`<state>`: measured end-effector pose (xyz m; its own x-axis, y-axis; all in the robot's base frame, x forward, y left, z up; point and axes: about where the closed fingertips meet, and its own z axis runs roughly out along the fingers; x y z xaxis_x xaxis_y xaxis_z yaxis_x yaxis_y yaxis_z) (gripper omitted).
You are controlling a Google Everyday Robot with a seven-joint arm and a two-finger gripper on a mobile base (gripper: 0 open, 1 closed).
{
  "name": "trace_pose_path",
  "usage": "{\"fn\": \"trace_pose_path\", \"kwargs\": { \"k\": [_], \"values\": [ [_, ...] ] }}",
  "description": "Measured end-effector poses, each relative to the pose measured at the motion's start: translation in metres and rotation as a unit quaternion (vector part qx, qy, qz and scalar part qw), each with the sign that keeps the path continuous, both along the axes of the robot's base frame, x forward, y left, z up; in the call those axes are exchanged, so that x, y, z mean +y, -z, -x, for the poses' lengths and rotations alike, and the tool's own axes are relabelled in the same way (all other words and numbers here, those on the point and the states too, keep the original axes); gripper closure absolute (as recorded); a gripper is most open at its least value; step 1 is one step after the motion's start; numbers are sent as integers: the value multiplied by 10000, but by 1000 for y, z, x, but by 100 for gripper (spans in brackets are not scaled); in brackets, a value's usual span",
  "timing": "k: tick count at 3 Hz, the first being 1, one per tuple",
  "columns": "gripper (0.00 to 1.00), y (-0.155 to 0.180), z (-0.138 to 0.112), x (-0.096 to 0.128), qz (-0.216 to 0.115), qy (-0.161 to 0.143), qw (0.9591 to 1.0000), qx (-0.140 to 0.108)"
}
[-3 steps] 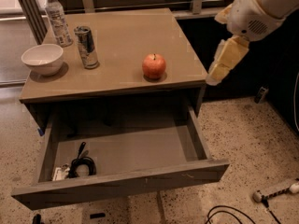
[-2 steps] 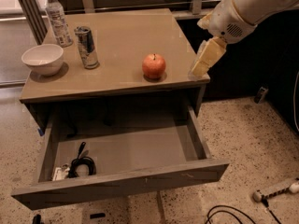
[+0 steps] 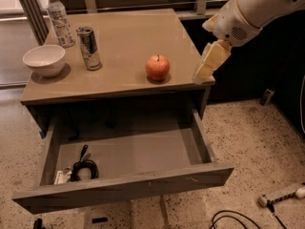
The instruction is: Place apple into top drawer
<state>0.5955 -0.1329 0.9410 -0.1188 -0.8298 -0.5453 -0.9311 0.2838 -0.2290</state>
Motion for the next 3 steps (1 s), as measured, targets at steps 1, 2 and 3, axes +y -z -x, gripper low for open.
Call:
{"fn": "trace_pose_path", "kwargs": {
  "k": [1, 2, 3],
  "values": [
    [0, 13, -14, 10, -219, -45, 9997, -41],
    [0, 27, -40, 31, -544, -198, 9983, -103],
    [0, 46, -69, 56, -826, -398, 9958, -57]
  ]
}}
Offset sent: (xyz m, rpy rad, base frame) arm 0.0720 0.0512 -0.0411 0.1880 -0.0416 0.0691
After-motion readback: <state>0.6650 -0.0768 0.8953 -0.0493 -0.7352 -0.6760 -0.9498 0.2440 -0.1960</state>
